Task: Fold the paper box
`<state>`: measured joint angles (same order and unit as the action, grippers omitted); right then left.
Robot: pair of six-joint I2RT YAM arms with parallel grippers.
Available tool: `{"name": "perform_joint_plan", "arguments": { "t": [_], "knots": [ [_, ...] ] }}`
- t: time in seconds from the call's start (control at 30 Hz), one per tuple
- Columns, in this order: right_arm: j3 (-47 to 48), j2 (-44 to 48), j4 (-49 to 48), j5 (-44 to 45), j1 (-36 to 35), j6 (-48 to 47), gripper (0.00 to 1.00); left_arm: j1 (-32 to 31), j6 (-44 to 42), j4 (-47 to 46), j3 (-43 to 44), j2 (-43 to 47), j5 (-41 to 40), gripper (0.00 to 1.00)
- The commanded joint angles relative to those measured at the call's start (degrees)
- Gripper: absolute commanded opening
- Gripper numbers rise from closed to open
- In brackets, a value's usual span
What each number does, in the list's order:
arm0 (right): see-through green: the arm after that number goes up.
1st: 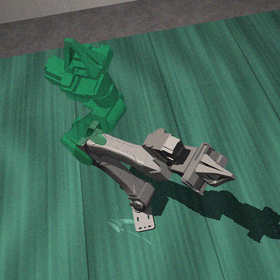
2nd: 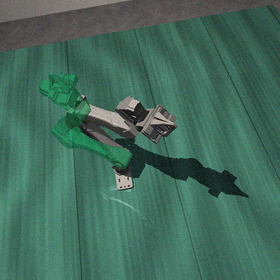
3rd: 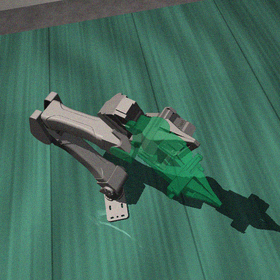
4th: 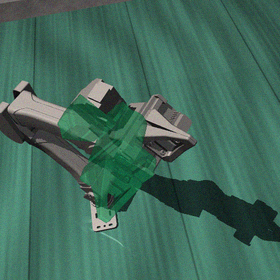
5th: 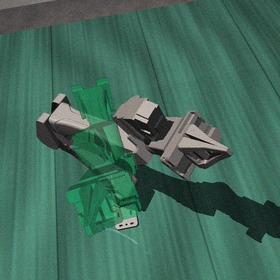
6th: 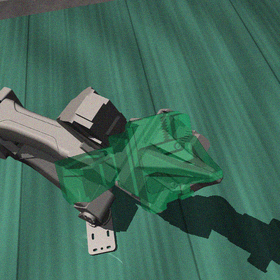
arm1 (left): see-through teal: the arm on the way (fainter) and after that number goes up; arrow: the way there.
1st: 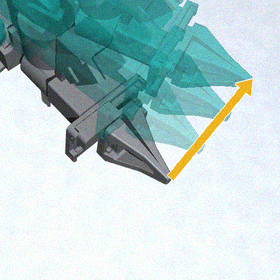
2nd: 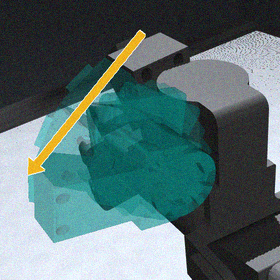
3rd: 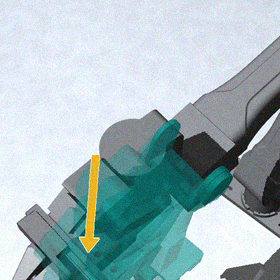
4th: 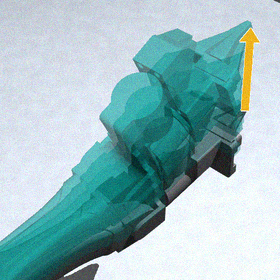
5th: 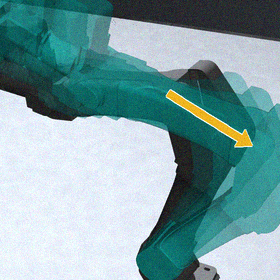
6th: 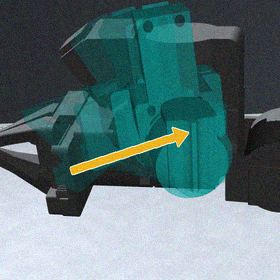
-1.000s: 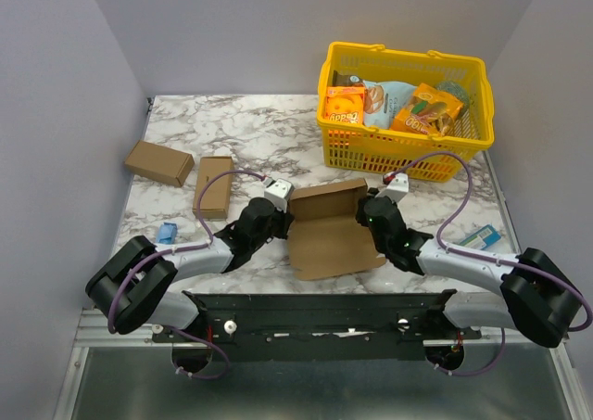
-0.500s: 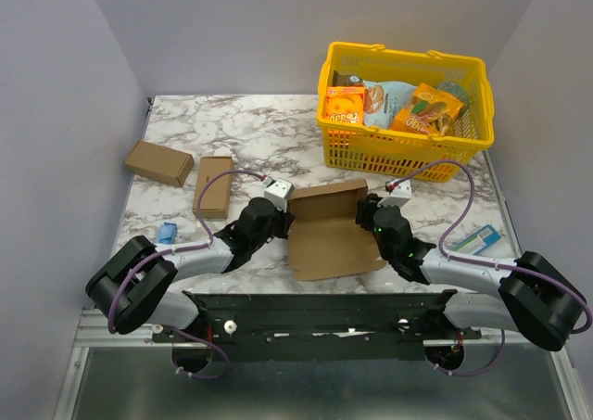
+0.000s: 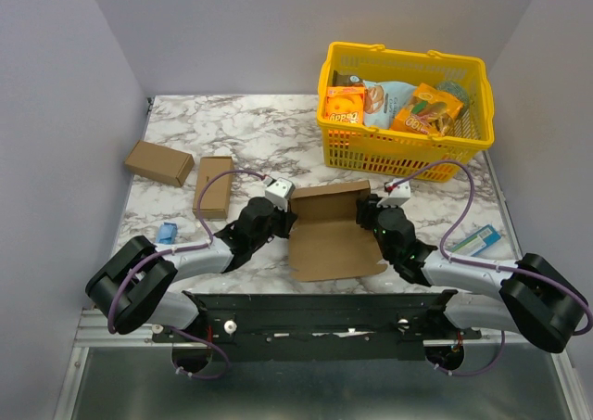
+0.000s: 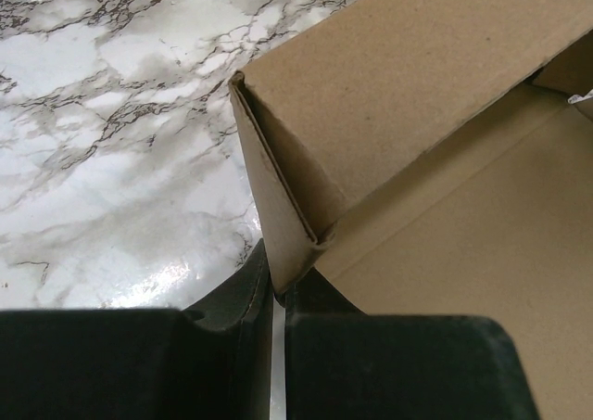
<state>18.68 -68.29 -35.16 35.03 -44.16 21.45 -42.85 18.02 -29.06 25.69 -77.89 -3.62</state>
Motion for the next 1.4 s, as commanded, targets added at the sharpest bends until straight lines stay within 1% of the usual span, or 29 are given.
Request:
{"name": "perform_joint_plan", "arguments": {
  "t": [0.0,0.03,0.1,0.13,0.3,0.33,0.4,0.6,0.77,0.9,1.03,1.17,1.2,1.33,1.37],
  "knots": [
    [0.30,-0.35,-1.06,3.46,0.57,-0.27,0.35,-1.36,-0.53,-1.09,0.67,1.69,0.20,0.00],
    [0.74,-0.52,0.43,4.08,0.48,0.69,0.28,-1.71,-0.53,-0.65,0.67,1.86,-0.51,0.00],
    [1.53,-1.23,1.32,5.48,0.57,1.13,0.23,-1.97,-0.53,-0.39,0.67,1.95,-1.82,0.00],
    [1.89,-1.40,2.89,6.27,0.57,2.18,0.17,-2.41,-0.62,-0.04,0.67,2.21,-3.22,0.00],
    [4.34,-2.63,8.95,12.42,0.57,5.96,0.08,-3.12,-0.71,0.93,0.67,3.00,-6.92,0.00],
    [4.79,-2.72,11.75,13.31,0.57,7.88,0.06,-3.20,-0.53,1.37,0.59,3.27,-7.63,0.00],
    [5.49,-2.81,14.32,15.67,0.57,9.39,0.05,-3.20,-0.36,2.07,0.76,3.27,-9.47,0.00],
    [6.37,-2.81,18.63,18.23,0.92,10.10,0.01,-3.29,0.00,4.71,1.20,4.06,-14.13,0.00],
    [6.28,-2.29,19.60,17.10,1.36,8.61,0.01,-3.12,-0.53,7.70,2.08,4.23,-17.38,0.00],
    [6.72,-1.41,20.74,17.00,1.53,6.94,0.01,-2.77,-0.36,8.58,2.26,4.32,-18.00,0.00],
    [7.69,1.05,25.12,17.88,1.62,3.78,0.03,-1.27,-0.27,9.46,1.91,5.63,-18.36,0.00],
    [7.60,3.60,27.50,16.65,1.71,4.21,0.03,0.84,0.00,9.55,0.85,7.22,-17.30,0.00],
    [8.21,3.60,28.73,17.26,1.62,5.08,0.03,1.45,0.17,9.72,0.76,7.48,-17.21,0.00],
    [12.08,2.38,40.31,19.55,1.71,11.67,0.01,2.15,0.61,9.90,0.15,9.15,-17.13,0.00],
    [13.22,2.11,41.39,19.73,1.80,12.03,0.00,2.16,0.61,9.99,0.15,9.24,-17.12,0.00]
  ]
}}
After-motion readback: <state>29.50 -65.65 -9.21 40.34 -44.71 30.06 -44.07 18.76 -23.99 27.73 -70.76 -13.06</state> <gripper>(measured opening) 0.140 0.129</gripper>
